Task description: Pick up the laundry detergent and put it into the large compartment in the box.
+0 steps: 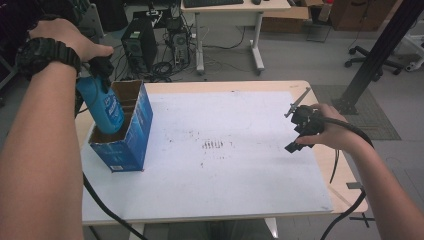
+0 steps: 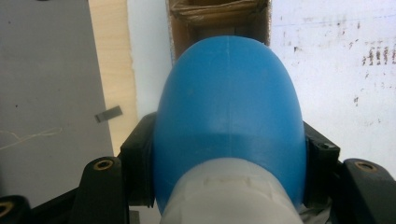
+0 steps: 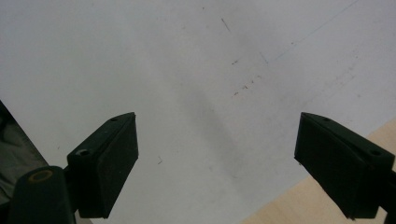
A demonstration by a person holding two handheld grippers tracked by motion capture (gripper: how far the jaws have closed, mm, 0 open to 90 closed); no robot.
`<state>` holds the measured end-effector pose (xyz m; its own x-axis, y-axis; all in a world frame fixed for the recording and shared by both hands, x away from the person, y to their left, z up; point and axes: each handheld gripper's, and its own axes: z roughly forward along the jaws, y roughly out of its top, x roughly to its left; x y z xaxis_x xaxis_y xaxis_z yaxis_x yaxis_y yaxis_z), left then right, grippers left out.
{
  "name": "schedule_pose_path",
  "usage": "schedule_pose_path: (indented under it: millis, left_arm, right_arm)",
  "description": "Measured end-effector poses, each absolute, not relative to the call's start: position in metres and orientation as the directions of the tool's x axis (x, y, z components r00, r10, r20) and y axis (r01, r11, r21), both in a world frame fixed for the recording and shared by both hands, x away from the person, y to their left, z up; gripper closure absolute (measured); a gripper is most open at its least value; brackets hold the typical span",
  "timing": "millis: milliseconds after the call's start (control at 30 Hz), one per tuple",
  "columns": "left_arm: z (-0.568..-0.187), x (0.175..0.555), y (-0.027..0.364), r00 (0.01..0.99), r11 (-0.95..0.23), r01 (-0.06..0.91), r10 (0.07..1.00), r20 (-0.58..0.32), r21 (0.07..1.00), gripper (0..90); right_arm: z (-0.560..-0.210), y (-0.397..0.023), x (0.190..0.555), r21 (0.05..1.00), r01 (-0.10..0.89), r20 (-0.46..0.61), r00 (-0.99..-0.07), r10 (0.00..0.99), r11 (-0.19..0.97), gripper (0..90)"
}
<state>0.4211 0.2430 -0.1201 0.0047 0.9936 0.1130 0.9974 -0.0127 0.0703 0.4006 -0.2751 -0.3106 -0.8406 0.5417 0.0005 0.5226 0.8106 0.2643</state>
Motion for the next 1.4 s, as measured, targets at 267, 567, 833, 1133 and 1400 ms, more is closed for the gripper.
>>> schedule_pose_path:
  millis: [267, 567, 833, 1133, 1400]
  left_arm:
    - [-0.125, 0.421, 0.247, 0.000, -0.007, 0.998, 0.994, 0.108, 0.064, 37.6]
    - [-0.130, 0.422, 0.247, 0.003, -0.009, 0.998, 0.995, 0.100, 0.059, 37.6]
    - [-0.134, 0.424, 0.247, 0.000, -0.006, 0.998, 0.994, 0.105, 0.058, 37.6]
    - [-0.145, 0.425, 0.249, -0.003, -0.003, 0.998, 0.996, 0.092, 0.058, 37.6]
    - [-0.154, 0.427, 0.250, 0.001, -0.004, 0.999, 0.996, 0.086, 0.042, 37.6]
  right_arm:
    - [-0.311, -0.273, 0.401, 0.259, 0.520, 0.000, -0.843, 0.538, 0.814, 13.7]
    - [-0.312, -0.272, 0.401, 0.256, 0.520, 0.002, -0.843, 0.537, 0.815, 13.7]
    - [-0.314, -0.274, 0.401, 0.255, 0.523, 0.003, -0.842, 0.540, 0.814, 13.7]
    - [-0.315, -0.272, 0.401, 0.252, 0.523, 0.005, -0.842, 0.539, 0.814, 13.7]
    - [-0.318, -0.271, 0.401, 0.245, 0.522, 0.008, -0.844, 0.537, 0.817, 13.7]
